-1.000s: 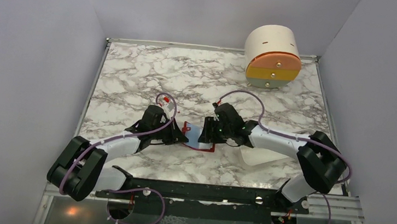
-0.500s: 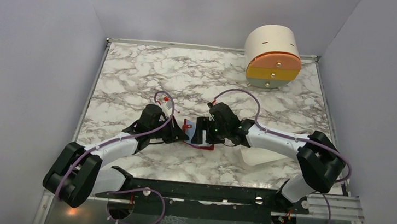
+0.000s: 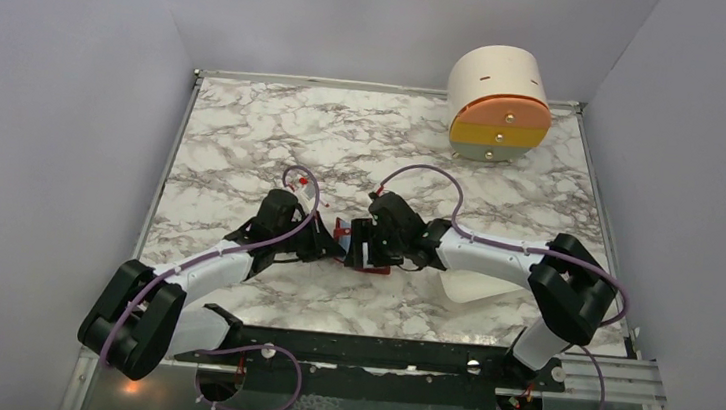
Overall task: Put the credit cards into the card holder
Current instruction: Open the card holder at the center of the board.
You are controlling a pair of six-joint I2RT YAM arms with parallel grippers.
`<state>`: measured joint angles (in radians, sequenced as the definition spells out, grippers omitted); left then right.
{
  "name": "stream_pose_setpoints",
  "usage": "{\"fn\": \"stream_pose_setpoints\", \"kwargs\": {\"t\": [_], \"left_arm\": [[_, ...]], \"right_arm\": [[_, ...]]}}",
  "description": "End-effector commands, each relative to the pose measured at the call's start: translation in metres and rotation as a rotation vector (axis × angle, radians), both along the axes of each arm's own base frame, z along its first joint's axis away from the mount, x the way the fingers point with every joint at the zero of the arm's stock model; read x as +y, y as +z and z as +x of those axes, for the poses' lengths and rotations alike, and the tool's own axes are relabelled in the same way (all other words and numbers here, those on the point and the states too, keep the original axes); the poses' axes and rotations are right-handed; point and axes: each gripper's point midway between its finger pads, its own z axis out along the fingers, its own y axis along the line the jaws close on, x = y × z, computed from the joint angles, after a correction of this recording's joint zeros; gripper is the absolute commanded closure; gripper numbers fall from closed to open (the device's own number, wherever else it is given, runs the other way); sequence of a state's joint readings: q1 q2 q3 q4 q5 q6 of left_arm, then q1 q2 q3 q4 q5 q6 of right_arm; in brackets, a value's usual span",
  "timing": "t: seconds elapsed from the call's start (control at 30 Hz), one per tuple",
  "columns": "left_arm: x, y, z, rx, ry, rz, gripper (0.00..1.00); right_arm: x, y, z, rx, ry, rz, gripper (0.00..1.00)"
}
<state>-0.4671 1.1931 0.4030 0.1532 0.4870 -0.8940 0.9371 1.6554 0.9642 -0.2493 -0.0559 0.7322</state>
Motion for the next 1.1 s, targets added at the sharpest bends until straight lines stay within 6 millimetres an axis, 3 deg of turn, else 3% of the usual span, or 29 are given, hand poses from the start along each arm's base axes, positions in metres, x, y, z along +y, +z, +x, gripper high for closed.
{"fn": "stream_pose_setpoints", "kwargs": {"t": [0.0, 0.47, 1.07], "left_arm": [[-0.003, 0.008, 0.001, -0.033, -0.035, 0.007, 1.00], [-0.004, 0.005, -0.001, -0.040, -0.070, 0.021, 1.00], [0.000, -0.003, -0.005, -0.034, -0.076, 0.039, 0.99]], "right_arm": [[-0.005, 0.011, 0.012, -0.049, -0.052, -0.019, 0.32], [-0.012, 0.010, 0.015, -0.061, -0.078, -0.051, 0.37], [-0.061, -0.018, 0.015, -0.060, -0.183, -0.276, 0.52]]}}
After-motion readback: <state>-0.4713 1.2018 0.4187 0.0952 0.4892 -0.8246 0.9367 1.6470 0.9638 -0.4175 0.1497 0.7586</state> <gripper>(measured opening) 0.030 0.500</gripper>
